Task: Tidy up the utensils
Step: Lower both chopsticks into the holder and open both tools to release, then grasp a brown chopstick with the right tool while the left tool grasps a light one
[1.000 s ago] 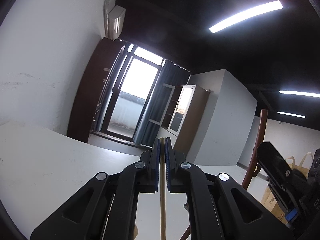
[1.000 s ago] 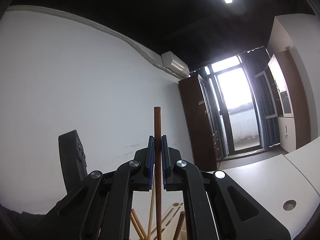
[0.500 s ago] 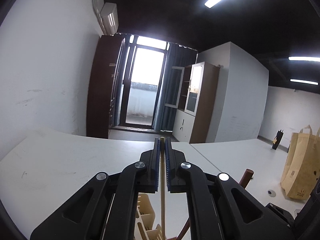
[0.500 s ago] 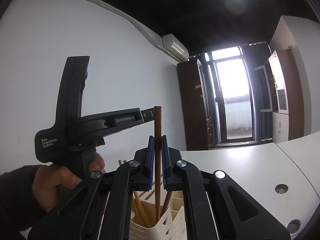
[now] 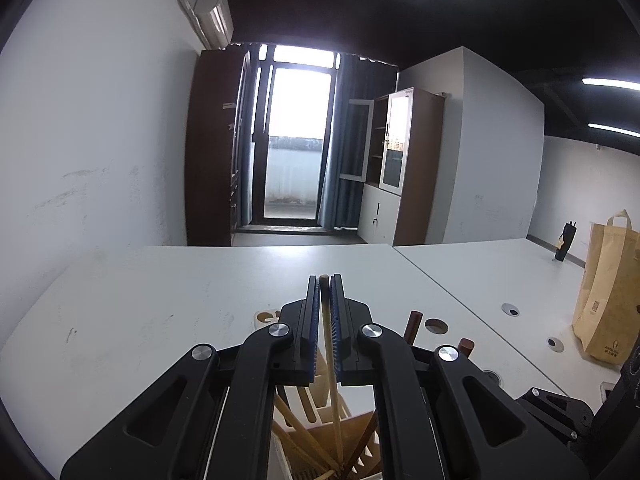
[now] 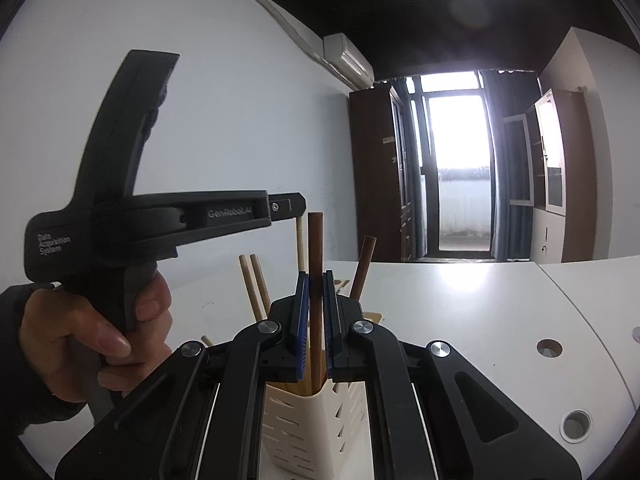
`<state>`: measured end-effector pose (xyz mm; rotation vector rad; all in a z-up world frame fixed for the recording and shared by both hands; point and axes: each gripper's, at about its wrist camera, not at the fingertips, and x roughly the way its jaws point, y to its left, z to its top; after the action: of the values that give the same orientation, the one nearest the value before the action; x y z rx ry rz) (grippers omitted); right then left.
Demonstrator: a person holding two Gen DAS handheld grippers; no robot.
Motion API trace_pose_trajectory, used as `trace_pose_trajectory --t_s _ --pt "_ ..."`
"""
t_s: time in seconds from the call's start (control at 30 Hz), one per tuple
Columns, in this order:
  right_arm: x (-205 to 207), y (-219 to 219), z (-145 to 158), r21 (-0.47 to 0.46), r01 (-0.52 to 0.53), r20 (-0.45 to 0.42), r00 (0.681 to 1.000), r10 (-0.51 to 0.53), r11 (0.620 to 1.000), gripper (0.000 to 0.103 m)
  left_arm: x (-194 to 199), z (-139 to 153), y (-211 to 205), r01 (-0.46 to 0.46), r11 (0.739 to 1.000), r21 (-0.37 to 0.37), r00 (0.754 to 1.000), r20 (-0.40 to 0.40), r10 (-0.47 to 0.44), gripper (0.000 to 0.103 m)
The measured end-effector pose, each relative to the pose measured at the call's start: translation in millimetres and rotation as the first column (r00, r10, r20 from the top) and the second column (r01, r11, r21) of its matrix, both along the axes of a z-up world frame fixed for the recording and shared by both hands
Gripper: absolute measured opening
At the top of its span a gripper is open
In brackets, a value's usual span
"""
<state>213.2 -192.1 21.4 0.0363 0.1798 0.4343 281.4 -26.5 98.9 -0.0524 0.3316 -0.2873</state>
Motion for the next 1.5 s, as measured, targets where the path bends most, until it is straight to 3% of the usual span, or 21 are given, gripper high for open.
trace_pose_trajectory --t_s 0.3,0.37,0.4,0.5,0.57,0.67,0.8,0.93,1.03,1.13,1.23,1.33,1.4,1.5 --pt "-1.9 7.3 8.8 -0.055 0.027 -0.054 0.998 -0.03 0.998 0.008 -9.6 5.7 10.4 0.003 1.0 0.0 0.999 -0.045 -0.003 0.007" --pt "-2.5 7.6 10.7 -0.054 0.038 -0.066 0.997 -0.042 0.998 0.013 -12.7 9.2 15.9 0.0 1.0 -0.019 0.999 -0.053 -0.001 0.02" --pt "-2.9 7.2 11.0 -0.049 0.038 -0.073 0.996 -0.042 0.998 0.025 -15.2 11.4 19.7 -0.002 0.999 -0.034 0.998 -0.056 0.0 0.025" --pt "-8.5 6.1 11.7 -0.037 0.046 -0.065 0.997 -0.048 0.998 0.044 -26.5 19.5 32.6 -0.01 0.998 -0.063 0.998 -0.056 0.006 0.046" --pt "-14.5 3.1 15.1 -0.021 0.053 -0.05 0.997 -0.054 0.998 0.048 -36.8 24.4 41.7 -0.009 0.998 -0.063 0.998 -0.058 0.006 0.072" --pt "-24.5 -3.7 20.8 0.004 0.056 -0.036 0.998 -0.056 0.998 0.061 -54.1 28.0 57.7 -0.024 0.998 -0.052 0.998 -0.062 0.021 0.088" --pt "-39.5 -14.0 19.8 0.032 0.086 -0.022 0.996 -0.085 0.996 0.071 -76.3 12.7 78.1 -0.048 0.999 -0.016 0.995 -0.093 0.047 0.095" --pt "-41.2 -20.4 13.1 0.069 0.119 -0.039 0.992 -0.116 0.991 0.071 -89.0 -28.1 93.2 -0.06 0.998 0.028 0.981 -0.183 0.064 0.097" --pt "-35.7 -16.9 0.6 0.07 0.084 -0.099 0.992 -0.077 0.994 0.071 -93.7 -68.7 98.3 -0.049 0.998 0.028 0.963 -0.266 0.055 0.097" --pt "-29.4 -2.8 -23.7 -0.01 0.022 -0.222 0.975 -0.023 1.0 0.071 -92.1 -116.3 97.5 0.011 1.0 0.026 0.924 -0.382 -0.001 0.097" --pt "-28.3 10.8 -54.6 -0.104 -0.007 -0.298 0.954 -0.024 0.995 0.071 -88.1 -154.3 91.3 0.052 0.998 0.041 0.893 -0.45 -0.028 0.096" --pt "-25.7 17.5 -88.3 -0.156 -0.038 -0.392 0.92 -0.027 0.987 0.054 -75.5 -182.2 88.5 0.063 0.997 0.049 0.867 -0.498 -0.03 0.096" --pt "-18.5 21.3 -106.6 -0.169 -0.056 -0.457 0.889 -0.028 0.984 0.03 -68.7 -196.6 90.2 0.061 0.997 0.039 0.85 -0.526 -0.032 0.092" --pt "-7.0 27.8 -127.0 -0.2 -0.075 -0.517 0.855 -0.04 0.977 0.014 -58.1 -207.3 90.3 0.065 0.998 0.026 0.831 -0.555 -0.04 0.087"
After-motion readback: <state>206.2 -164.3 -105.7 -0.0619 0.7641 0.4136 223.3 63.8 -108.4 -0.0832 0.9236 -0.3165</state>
